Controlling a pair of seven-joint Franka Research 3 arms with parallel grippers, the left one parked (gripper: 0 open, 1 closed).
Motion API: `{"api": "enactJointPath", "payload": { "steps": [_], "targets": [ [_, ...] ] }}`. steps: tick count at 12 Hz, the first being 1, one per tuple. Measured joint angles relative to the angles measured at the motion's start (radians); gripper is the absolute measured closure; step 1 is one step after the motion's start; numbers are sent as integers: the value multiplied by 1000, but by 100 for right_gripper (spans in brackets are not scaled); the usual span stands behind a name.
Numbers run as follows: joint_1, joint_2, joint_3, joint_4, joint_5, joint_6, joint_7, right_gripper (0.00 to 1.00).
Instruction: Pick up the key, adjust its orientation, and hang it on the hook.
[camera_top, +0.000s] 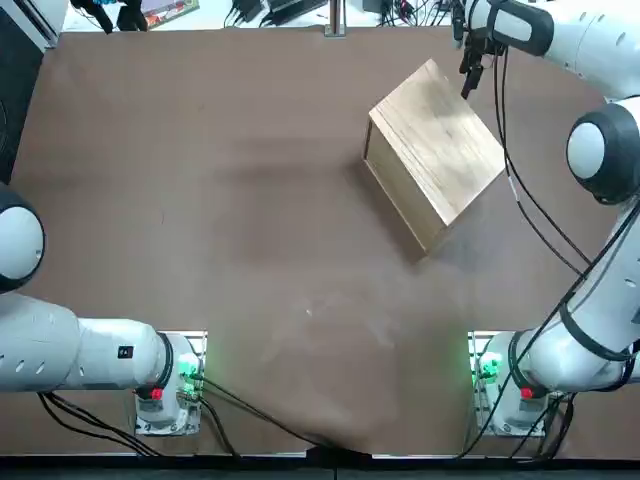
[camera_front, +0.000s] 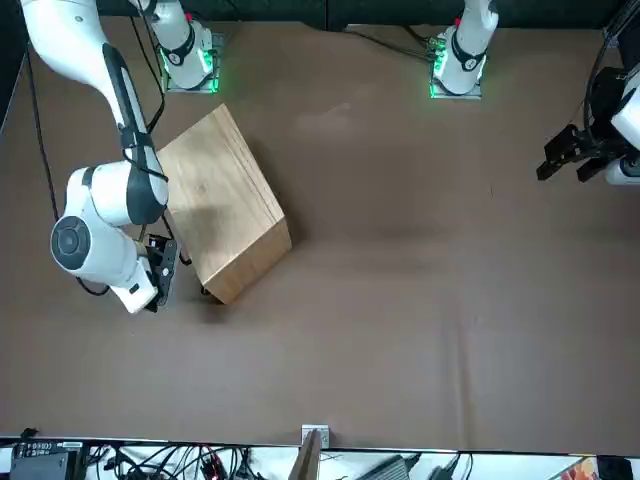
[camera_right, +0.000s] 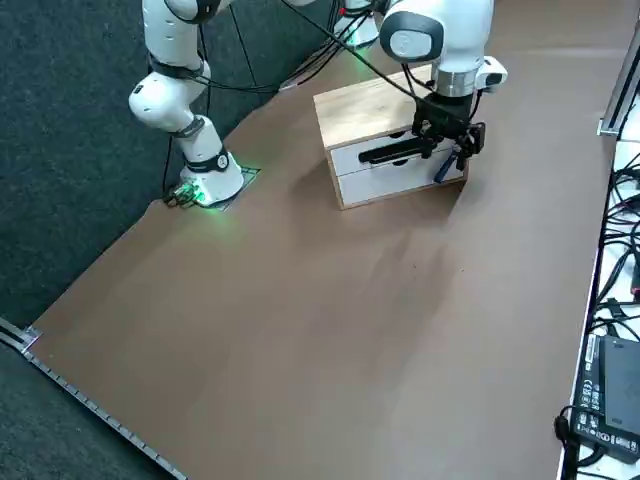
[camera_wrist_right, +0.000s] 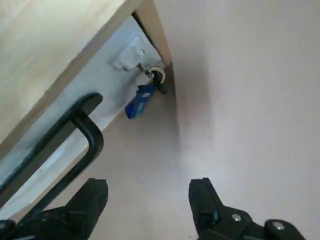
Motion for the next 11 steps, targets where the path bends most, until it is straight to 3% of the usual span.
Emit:
{"api": "enactJointPath", "payload": {
  "steps": [6, 11],
  "targets": [
    [-47, -49, -18, 4, 1, 3, 21, 0],
    [-116, -101, -19, 4, 1, -15, 222, 0]
  ]
}}
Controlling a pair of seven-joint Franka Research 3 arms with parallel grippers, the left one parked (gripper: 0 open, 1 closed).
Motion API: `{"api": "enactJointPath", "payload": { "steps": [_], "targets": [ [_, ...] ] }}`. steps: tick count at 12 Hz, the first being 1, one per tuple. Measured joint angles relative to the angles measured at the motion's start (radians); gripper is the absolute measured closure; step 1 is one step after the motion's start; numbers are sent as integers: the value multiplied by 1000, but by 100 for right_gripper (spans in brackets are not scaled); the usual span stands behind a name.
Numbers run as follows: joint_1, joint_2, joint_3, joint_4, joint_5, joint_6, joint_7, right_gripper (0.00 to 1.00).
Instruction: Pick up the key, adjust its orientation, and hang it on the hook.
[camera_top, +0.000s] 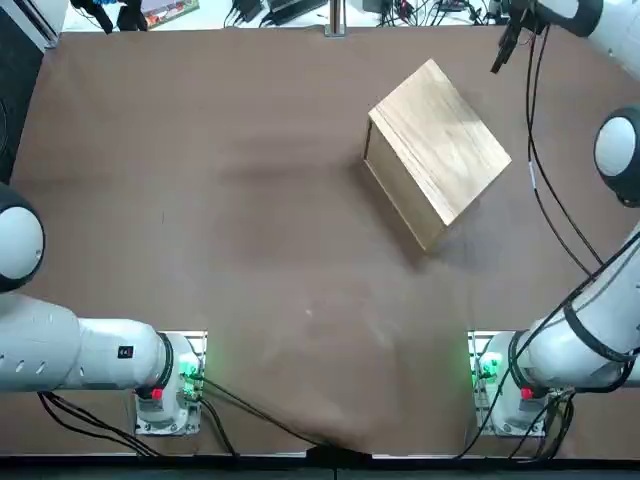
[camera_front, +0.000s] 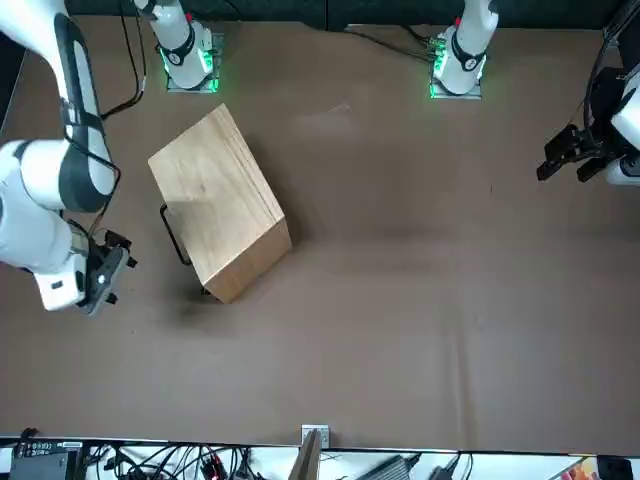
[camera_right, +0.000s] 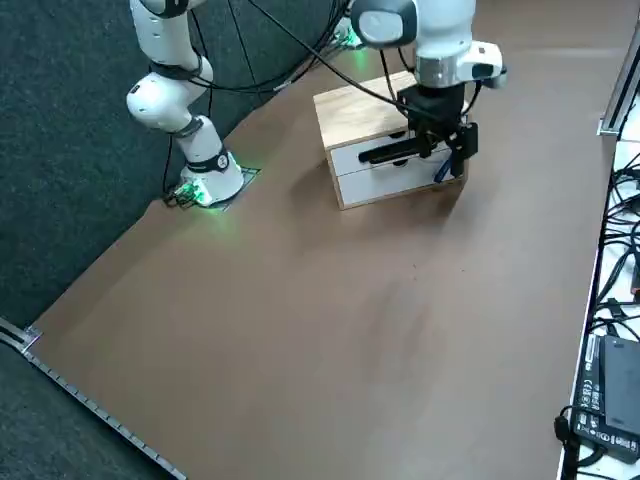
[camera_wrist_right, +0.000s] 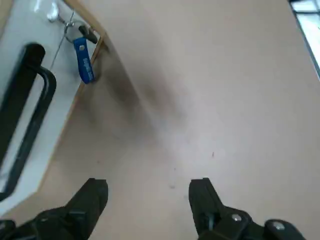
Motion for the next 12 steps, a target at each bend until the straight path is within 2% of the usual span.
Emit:
{"api": "enactJointPath", "payload": {
  "steps": [10, 12],
  "targets": [
    [-13, -217, 0, 0, -1, -230, 553, 0],
    [-13, -282, 0, 0, -4, -289, 693, 0]
  ]
}}
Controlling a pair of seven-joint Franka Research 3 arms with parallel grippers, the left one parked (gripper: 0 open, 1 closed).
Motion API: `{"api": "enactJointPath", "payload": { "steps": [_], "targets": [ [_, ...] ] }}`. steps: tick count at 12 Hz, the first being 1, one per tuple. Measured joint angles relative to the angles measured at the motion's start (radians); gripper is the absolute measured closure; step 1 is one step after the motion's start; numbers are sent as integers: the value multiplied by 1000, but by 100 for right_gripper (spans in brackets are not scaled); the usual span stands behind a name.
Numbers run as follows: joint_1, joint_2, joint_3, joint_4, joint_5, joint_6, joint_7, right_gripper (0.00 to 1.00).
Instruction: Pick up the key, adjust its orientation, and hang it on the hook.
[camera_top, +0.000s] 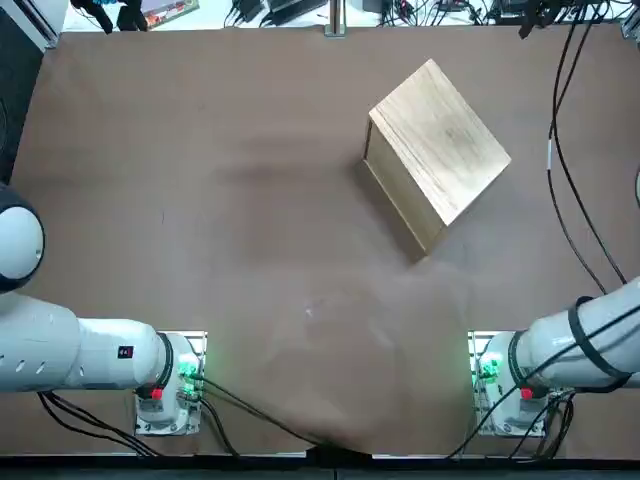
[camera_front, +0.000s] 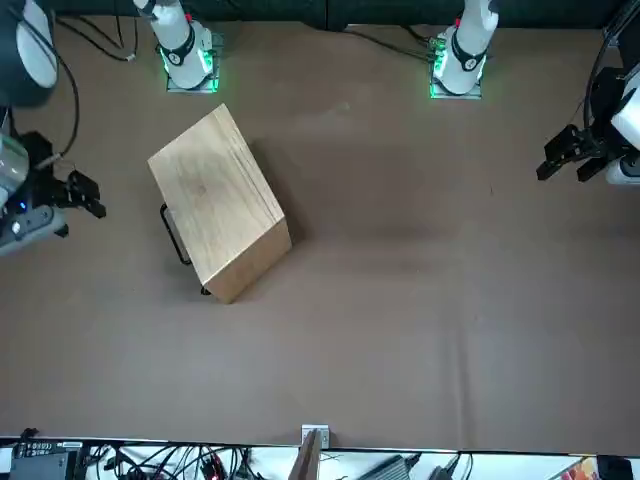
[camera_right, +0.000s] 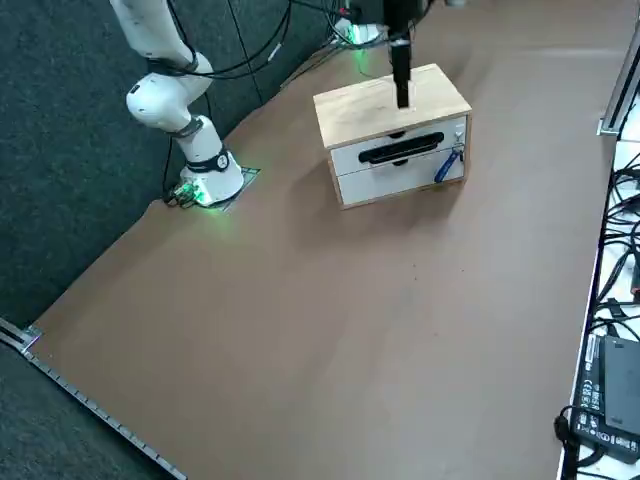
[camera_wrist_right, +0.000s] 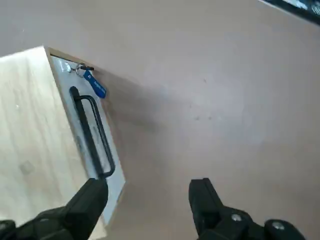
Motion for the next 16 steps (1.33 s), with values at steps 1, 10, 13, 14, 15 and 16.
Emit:
{"api": "enactJointPath", "payload": {
  "steps": [1, 10, 13, 14, 15, 16],
  "targets": [
    [0, -19, 0, 0, -2, -25, 52, 0],
    [6, -124, 2, -1, -3, -104, 308, 0],
    [13, -132, 3, -1, -3, -120, 348, 0],
    [13, -132, 3, -2, -3, -121, 356, 0],
    [13, -132, 3, -4, -3, -121, 365, 0],
    [13, -131, 3, -6, -3, -121, 372, 0]
  ]
}}
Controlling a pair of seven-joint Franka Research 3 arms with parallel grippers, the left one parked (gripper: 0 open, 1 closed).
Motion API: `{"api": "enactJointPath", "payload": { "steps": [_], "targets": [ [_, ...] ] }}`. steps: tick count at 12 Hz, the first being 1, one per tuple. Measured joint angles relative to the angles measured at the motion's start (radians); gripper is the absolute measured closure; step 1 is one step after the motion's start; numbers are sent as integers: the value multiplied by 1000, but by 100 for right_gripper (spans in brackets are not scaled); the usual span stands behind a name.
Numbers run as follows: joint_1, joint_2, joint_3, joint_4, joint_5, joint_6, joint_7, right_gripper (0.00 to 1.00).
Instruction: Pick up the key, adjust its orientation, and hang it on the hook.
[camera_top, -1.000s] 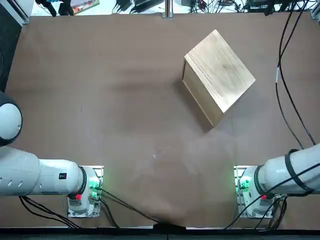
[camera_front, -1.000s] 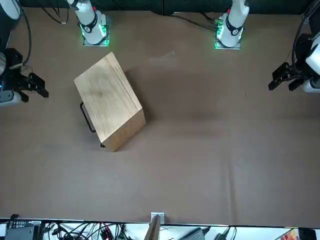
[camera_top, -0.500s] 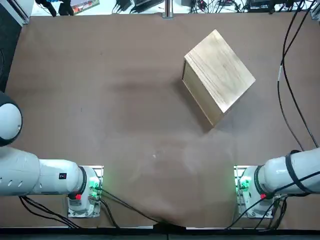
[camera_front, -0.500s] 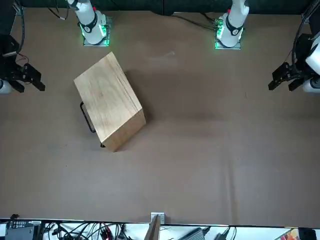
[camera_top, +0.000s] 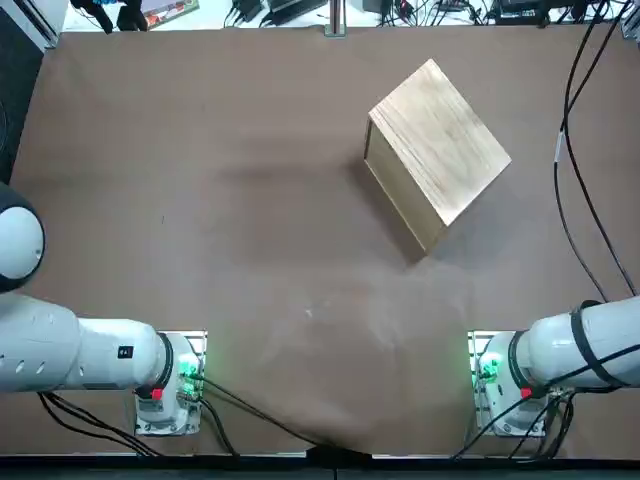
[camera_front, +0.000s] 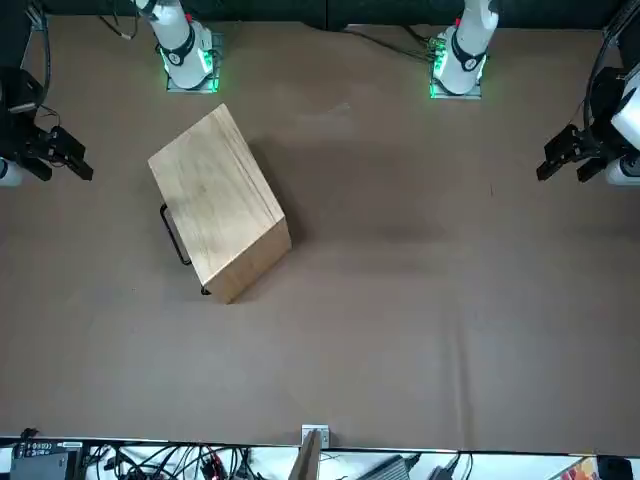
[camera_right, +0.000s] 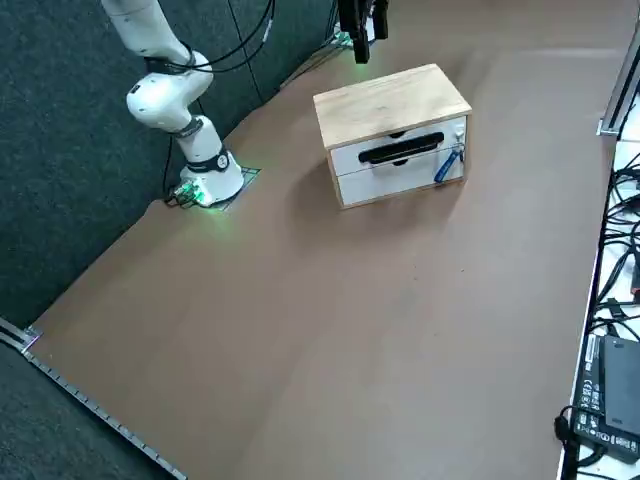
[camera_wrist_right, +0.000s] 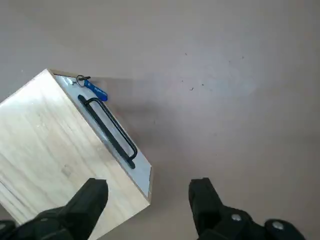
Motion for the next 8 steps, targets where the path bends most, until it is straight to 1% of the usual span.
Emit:
{"api": "enactJointPath", "payload": {
  "steps": [8],
  "targets": [
    [0, 4, 0, -4, 0, -1, 7, 0]
  ]
}}
